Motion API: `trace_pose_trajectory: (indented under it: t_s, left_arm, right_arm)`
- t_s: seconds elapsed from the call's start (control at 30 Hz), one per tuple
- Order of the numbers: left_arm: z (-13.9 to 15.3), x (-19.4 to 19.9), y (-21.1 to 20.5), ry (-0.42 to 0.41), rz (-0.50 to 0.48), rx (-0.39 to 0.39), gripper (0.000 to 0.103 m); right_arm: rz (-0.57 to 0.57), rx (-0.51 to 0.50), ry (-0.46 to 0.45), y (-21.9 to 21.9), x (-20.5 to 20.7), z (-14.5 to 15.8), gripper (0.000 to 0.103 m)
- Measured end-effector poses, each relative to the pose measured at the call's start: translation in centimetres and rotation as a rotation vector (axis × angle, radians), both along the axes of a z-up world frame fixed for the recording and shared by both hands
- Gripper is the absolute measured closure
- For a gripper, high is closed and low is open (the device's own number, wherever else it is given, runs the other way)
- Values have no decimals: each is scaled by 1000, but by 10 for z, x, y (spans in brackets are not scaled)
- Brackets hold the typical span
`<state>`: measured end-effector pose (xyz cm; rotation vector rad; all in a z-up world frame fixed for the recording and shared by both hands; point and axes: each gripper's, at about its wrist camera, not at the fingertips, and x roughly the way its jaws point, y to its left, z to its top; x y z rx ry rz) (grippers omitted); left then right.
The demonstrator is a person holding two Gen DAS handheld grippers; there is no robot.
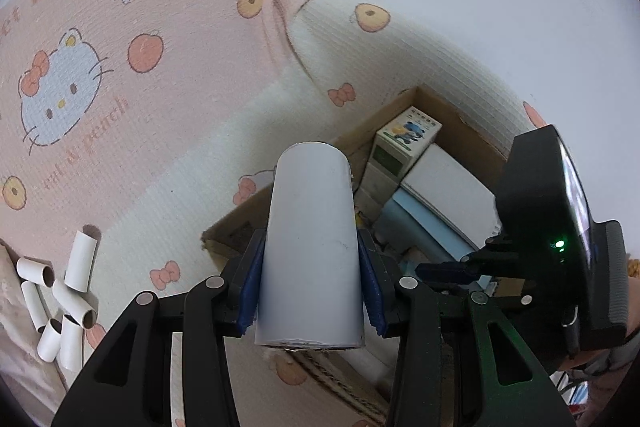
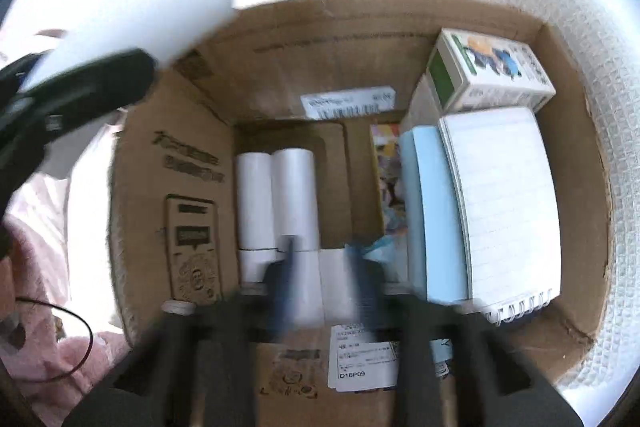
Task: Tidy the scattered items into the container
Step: 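Lower the tube into the box and open the left gripper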
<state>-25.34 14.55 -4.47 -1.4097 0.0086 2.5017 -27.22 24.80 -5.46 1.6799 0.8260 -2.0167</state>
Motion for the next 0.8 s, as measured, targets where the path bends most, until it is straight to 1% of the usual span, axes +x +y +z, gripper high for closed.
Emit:
trace_pose_trajectory:
  t_s: [0.17,0.23,0.3,0.37,0.47,0.57,0.67,0.73,0.8]
  left_arm:
    - [-2,1,16,-32,5,-28,56]
    - [-6,-1,24,-80,4,-16,56]
    - [-10,-3,31,-104,11,-26,56]
    - [-15,-3,38,-117,21,-39,56]
    - [-22,-4,48,-154,33,-31,56]
    - [-33,-8,55,-200,60,-28,56]
    - [-46,-14,61,-262,110,2,56]
    - [-53,-17,65,-282,143,10,56]
    - [-60,-19,67,-300,175,20,56]
  right_arm:
    - [33,22,98,5,3,9,93]
    - [43,-3,109,9,5,13,93]
    - [51,-23,113,14,6,16,93]
    - [55,-25,130,19,7,21,93]
    - [49,-22,148,28,4,30,93]
    - [41,-15,169,36,-1,33,92]
    - [37,-20,196,42,-6,38,92]
    - [34,-33,202,47,-11,43,92]
    - [33,-33,211,50,-16,40,92]
